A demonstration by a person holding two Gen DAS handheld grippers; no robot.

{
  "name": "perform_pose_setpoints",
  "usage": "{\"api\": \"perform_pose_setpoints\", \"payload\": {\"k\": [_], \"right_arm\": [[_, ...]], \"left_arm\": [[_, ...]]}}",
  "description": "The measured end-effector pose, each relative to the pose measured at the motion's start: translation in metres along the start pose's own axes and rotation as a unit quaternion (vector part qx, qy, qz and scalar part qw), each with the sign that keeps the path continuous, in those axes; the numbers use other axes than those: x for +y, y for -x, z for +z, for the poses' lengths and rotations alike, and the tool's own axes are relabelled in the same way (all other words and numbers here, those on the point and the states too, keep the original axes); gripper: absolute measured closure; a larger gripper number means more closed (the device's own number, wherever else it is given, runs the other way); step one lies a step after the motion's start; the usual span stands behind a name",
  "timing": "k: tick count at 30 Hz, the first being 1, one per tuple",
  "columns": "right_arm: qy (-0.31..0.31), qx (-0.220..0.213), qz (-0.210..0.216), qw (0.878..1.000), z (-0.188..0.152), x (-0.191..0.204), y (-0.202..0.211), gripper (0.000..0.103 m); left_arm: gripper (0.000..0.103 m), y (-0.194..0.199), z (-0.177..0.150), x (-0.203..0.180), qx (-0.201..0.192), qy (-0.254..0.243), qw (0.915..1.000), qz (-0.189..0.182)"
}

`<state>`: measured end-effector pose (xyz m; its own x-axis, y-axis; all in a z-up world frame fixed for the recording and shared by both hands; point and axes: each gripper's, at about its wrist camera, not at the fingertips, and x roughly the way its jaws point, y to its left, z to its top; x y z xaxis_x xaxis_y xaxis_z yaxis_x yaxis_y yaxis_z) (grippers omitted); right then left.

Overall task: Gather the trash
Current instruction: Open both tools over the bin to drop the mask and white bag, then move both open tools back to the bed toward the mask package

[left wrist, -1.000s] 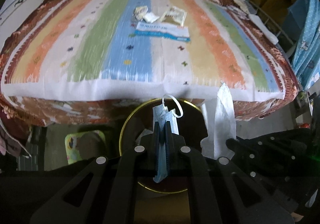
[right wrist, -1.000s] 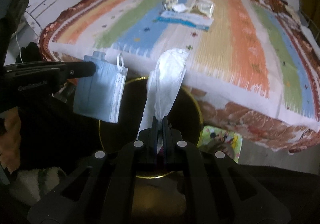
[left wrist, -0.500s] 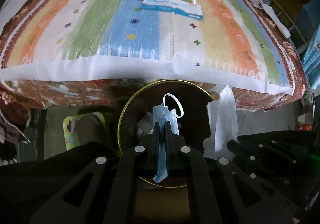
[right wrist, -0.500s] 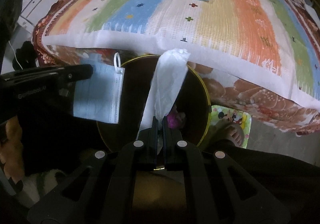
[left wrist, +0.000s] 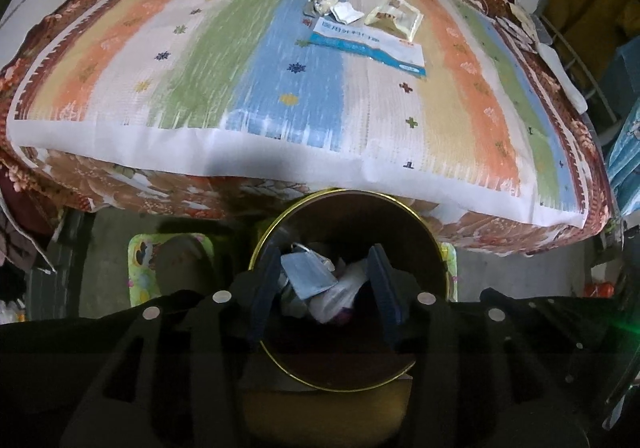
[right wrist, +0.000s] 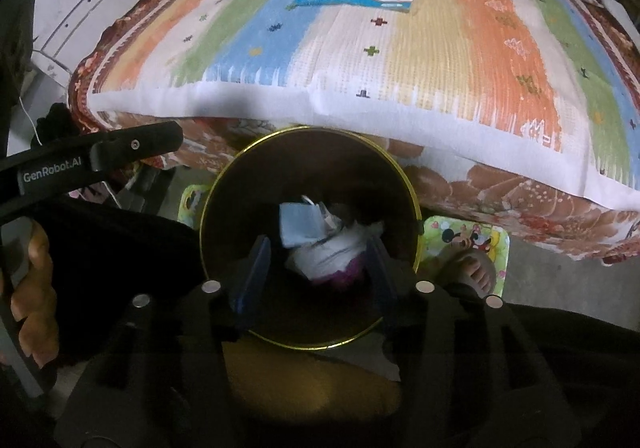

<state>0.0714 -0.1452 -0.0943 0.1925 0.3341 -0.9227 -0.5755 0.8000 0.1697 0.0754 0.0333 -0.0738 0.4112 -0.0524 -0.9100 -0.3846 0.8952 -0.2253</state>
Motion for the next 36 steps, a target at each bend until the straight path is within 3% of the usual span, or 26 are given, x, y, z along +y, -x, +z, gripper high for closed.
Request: {"api": "perform_pose_setpoints", "payload": {"k": [5,7,14,17,21,28,32,36], "right_arm": [[-0.005,-0.02,0.017,1.0,0.006,-0.004,0.01,0.04],[-0.012,-0.029,0.019,0.999,0.012,-0.008,0.014,0.04],[-0.01,-0.065,0.013,0.998,0.036,-0.015,0.03,0.025],[-0.014,-0.082,0.005,0.997,0.052,-0.023,0.039,0.019],[-0.017,-0.095,0.003,0.995,0.079,-0.034,0.045,0.009],[-0.028,-0.101,-0.006,0.994,0.122,-0.056,0.045,0.009],[-0.042,-0.099,-0.005,0.994,0.14,-0.068,0.039,0.009],[-0.046,-0.096,-0.003,0.994,0.154,-0.075,0.031,0.009]], "left_arm": [[0.042,0.004,0.008,0.012,-0.008,0.038,0.9984,-0.04],[0.036,0.005,0.012,0.016,-0.012,0.054,0.9973,-0.049],[0.023,0.019,0.039,0.015,-0.059,0.045,0.9966,-0.034],[0.021,0.017,0.054,0.02,-0.057,0.059,0.9953,-0.052],[0.008,0.013,0.076,0.02,-0.068,0.053,0.9957,-0.032],[0.006,0.011,0.108,0.01,-0.077,0.015,0.9966,-0.026],[0.006,0.001,0.122,-0.001,-0.059,-0.007,0.9978,-0.029],[0.006,-0.001,0.135,-0.005,-0.075,-0.012,0.997,-0.015]]}}
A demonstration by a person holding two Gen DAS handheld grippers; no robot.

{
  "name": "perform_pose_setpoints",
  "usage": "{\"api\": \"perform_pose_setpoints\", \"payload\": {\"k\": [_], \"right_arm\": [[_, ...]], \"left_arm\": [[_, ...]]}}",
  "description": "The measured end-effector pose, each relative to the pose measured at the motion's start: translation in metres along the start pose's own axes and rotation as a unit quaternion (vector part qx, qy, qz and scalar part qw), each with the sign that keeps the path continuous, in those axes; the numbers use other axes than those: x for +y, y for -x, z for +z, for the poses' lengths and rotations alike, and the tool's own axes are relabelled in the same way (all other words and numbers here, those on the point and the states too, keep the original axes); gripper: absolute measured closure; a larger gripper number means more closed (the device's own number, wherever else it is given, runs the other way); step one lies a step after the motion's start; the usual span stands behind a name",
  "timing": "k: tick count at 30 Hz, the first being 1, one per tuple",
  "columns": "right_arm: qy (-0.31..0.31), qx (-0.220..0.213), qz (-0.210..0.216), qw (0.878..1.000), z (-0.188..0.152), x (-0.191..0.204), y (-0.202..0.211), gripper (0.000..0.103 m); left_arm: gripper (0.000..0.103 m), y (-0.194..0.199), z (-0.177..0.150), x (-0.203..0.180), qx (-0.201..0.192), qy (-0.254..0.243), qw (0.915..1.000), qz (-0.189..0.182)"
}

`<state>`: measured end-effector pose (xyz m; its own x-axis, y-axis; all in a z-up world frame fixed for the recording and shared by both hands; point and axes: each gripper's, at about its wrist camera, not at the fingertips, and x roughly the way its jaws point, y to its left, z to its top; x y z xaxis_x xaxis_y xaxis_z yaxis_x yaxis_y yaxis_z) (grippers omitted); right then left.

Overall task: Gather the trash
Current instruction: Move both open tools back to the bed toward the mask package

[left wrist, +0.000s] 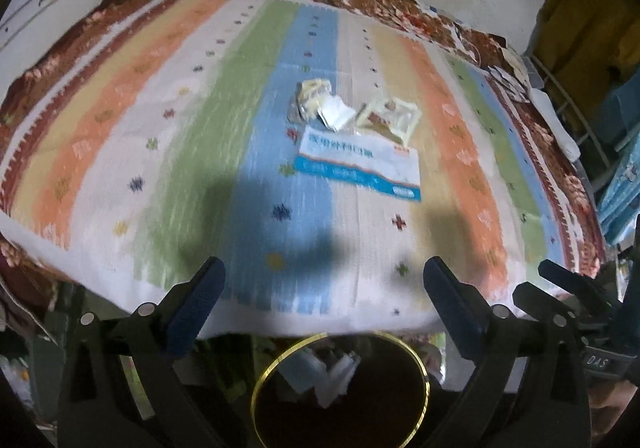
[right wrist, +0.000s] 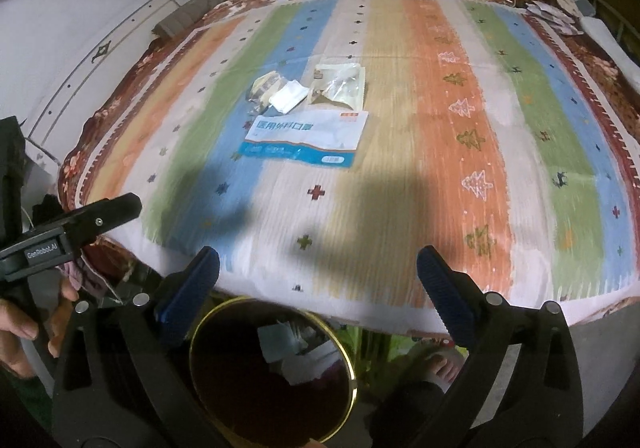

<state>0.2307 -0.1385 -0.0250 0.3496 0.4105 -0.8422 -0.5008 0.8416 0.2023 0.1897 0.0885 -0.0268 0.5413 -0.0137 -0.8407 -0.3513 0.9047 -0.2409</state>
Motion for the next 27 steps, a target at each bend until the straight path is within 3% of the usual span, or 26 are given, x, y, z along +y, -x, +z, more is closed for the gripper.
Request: {"api": "perform_pose_setpoints", "payload": {"k": [4,8,13,17,27], "right_arm": [[-0.014,-0.001,0.014,1.0,0.013,-0.007,-0.01,0.009],[-0.006,0.0,0.014,1.0,0.025,-0.008,-0.025,0.009],[-0.011,0.007,0.026,1.0,0.04,-0.013,-0.046,0.009],[0.002,0.008,0.011,1.0,0.051,-0.016,-0.06,0.009],[-0.018,0.039,0.01,0.999,0.067,-0.04,-0.109,0.014]], "left_arm": [[0.006,-0.01,0.015,0.0,0.002,0.002,1.0,-0.004],[0.006,-0.025,0.036,-0.006,-0.007,-0.03,0.9994,0.017],[0.006,-0.048,0.056,-0.013,-0.006,-0.064,0.9979,0.01],[0.006,-0.07,0.068,-0.018,0.0,-0.091,0.9959,0.006],[0.006,-0.103,0.099,-0.014,-0.003,-0.098,0.9951,-0.013]]}}
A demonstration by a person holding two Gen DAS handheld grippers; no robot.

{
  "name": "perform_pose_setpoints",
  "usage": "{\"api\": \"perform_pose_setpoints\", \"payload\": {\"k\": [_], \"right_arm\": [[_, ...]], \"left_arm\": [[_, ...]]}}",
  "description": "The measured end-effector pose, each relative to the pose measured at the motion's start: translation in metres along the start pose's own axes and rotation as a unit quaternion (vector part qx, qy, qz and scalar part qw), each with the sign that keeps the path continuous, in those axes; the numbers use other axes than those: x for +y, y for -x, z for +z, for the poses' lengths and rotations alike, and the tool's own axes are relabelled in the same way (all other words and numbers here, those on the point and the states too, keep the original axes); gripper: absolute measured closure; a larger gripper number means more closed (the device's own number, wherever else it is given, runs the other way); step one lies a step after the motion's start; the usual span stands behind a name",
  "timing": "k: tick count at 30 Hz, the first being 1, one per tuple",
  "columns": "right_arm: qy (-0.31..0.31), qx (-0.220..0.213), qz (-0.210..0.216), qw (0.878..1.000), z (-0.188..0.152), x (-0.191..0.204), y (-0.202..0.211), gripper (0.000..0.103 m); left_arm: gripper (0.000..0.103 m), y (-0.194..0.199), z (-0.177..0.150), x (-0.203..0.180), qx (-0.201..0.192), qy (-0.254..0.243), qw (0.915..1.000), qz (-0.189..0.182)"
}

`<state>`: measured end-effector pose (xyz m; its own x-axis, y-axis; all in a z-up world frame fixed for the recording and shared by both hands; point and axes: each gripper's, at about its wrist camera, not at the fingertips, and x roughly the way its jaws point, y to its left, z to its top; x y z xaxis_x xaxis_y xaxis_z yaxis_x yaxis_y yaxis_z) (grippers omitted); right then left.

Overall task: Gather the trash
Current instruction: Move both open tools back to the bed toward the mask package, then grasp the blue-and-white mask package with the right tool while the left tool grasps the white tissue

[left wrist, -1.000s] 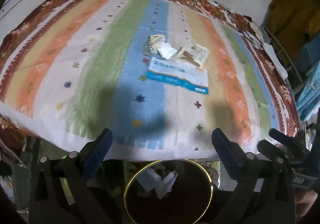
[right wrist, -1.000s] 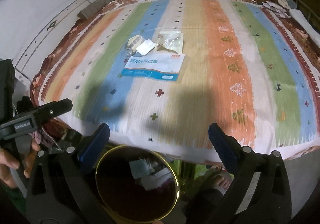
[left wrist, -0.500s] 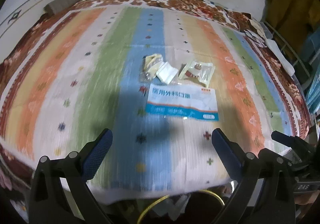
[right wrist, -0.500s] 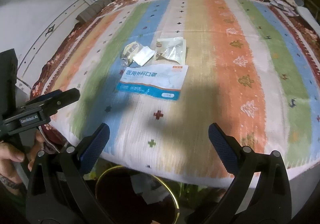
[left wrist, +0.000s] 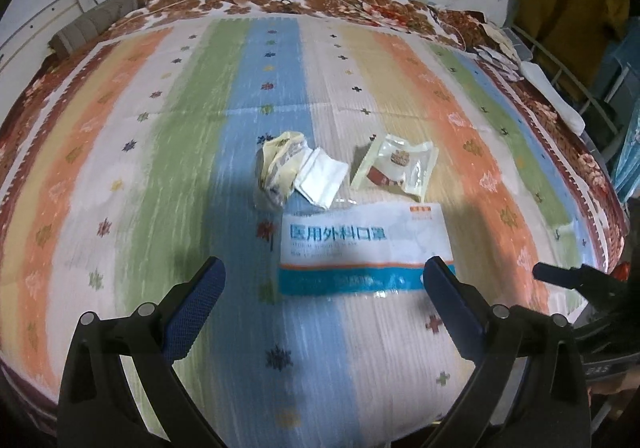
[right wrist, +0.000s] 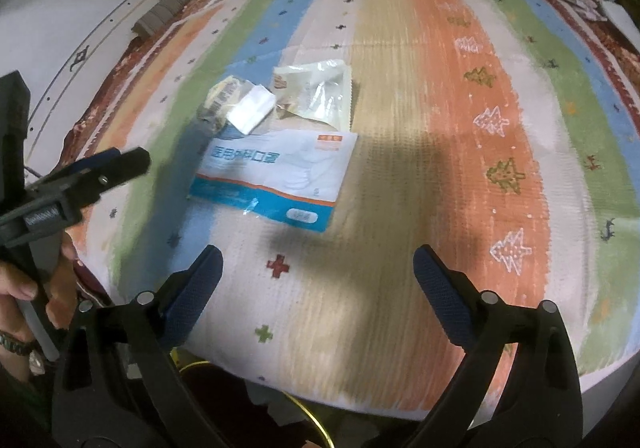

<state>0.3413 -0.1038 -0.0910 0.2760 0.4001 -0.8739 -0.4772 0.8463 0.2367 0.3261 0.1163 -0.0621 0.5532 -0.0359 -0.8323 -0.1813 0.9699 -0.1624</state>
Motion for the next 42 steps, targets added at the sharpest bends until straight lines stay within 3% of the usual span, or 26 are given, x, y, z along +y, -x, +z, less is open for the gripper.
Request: {"api": "perform_pose_setpoints", "payload": {"k": [6,13,17,21,24,32,38,40,42], "right_arm": [[-0.007,0.021,0.0,1.0,0.007,-0.006,-0.024,0.02],[-0.047,0.037,0.031,0.998,0.017,-0.021,-0.047,0.026],[-0.064,0.046,0.044,0.996,0.022,-0.028,-0.058,0.034],[-0.084,0.053,0.055,0.994,0.025,-0.032,-0.07,0.045],[-0.073,0.056,0.054,0.994,0.027,-0.027,-0.075,0.048],[-0.078,0.067,0.063,0.993,0.031,-0.023,-0.082,0.069],[-0.076,0.075,0.065,0.992,0.03,-0.022,-0.085,0.093],[-0.075,0.075,0.064,0.992,0.03,-0.022,-0.086,0.098],[-0.07,0.076,0.064,0.993,0.03,-0.022,-0.085,0.102]], "left_arm": [[0.007,-0.018,0.015,0.008,0.007,-0.005,0.9999,-0.012],[0.012,-0.044,0.03,0.012,0.02,-0.008,0.9996,-0.017],[0.015,-0.059,0.038,0.016,0.025,0.002,0.9991,-0.035],[0.026,-0.075,0.045,0.022,0.022,0.019,0.9976,-0.063],[0.034,-0.087,0.048,0.024,0.022,0.022,0.9964,-0.079],[0.041,-0.111,0.054,0.028,0.022,0.015,0.9968,-0.075],[0.064,-0.125,0.052,0.021,0.033,-0.011,0.9968,-0.072],[0.082,-0.128,0.05,0.018,0.038,-0.02,0.9969,-0.065],[0.094,-0.129,0.049,0.015,0.04,-0.03,0.9974,-0.053]]}}
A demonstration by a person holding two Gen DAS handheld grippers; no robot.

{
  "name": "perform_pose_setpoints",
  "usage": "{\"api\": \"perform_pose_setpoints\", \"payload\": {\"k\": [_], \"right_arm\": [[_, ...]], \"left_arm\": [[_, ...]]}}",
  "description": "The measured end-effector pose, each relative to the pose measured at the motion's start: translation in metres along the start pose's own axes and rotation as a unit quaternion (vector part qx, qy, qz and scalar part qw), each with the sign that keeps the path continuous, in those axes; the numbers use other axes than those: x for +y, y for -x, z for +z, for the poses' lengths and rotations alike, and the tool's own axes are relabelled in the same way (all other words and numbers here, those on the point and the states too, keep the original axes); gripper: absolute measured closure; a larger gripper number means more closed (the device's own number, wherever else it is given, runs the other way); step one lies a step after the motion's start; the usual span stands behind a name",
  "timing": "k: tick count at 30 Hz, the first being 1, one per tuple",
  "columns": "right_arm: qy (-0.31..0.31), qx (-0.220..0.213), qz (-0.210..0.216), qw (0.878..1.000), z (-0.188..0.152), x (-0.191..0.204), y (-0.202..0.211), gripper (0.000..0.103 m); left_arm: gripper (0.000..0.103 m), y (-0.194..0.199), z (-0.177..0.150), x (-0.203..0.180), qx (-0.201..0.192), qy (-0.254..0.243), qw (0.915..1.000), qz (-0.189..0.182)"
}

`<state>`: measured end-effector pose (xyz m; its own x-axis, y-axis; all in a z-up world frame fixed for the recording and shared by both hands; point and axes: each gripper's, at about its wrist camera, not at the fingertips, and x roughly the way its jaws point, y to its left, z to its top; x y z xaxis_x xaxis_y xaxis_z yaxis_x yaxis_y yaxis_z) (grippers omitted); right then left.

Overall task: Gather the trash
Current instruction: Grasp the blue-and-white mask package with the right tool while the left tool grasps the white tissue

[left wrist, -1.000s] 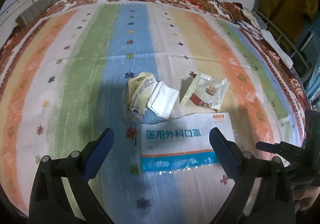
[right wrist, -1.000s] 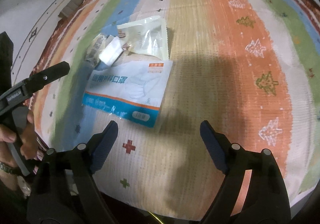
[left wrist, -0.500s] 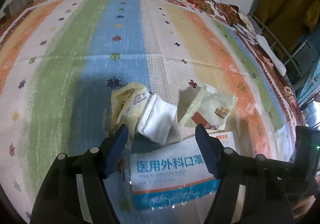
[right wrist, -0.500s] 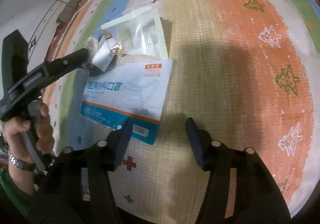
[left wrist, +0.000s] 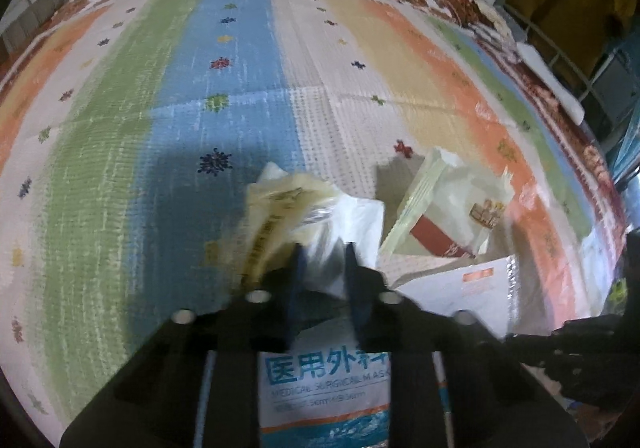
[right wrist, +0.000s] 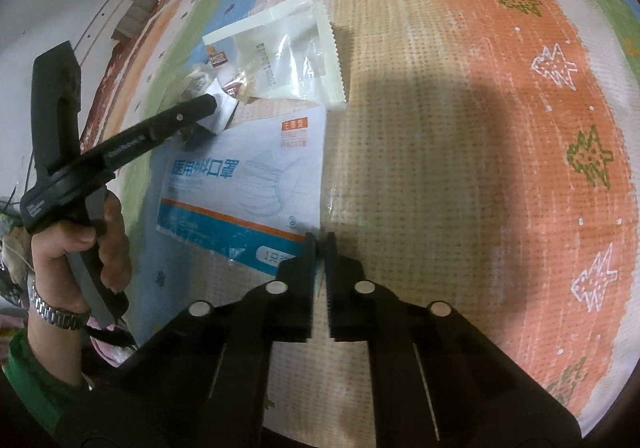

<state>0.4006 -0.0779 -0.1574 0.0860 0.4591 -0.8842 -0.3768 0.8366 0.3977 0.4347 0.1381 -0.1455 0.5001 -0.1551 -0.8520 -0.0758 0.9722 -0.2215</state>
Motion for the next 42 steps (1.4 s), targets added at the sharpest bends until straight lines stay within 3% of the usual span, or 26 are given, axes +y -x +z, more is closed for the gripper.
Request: {"api": "perform_pose_setpoints", "payload": {"k": [9,20,29,42], "right_arm": [[0.03,-0.011,-0.024,0.999,0.004,0.016,0.014,0.103],[0.066,-0.031,-0.044,0.996,0.001,0.038,0.04,0.103],[0.105,-0.072,-0.067,0.99,-0.014,0.056,0.082,0.103],[0.163,-0.122,-0.1,0.974,-0.058,0.088,0.136,0.103]], "left_arm": [[0.099,0.024,0.005,0.009,-0.015,0.015,0.9992,0.035],[0.099,0.06,0.003,0.013,-0.022,0.031,0.9986,0.035],[0.1,0.112,0.002,0.003,-0.049,0.048,0.9969,0.039],[0.1,0.182,-0.045,-0.014,-0.069,0.054,0.9957,0.031]]}}
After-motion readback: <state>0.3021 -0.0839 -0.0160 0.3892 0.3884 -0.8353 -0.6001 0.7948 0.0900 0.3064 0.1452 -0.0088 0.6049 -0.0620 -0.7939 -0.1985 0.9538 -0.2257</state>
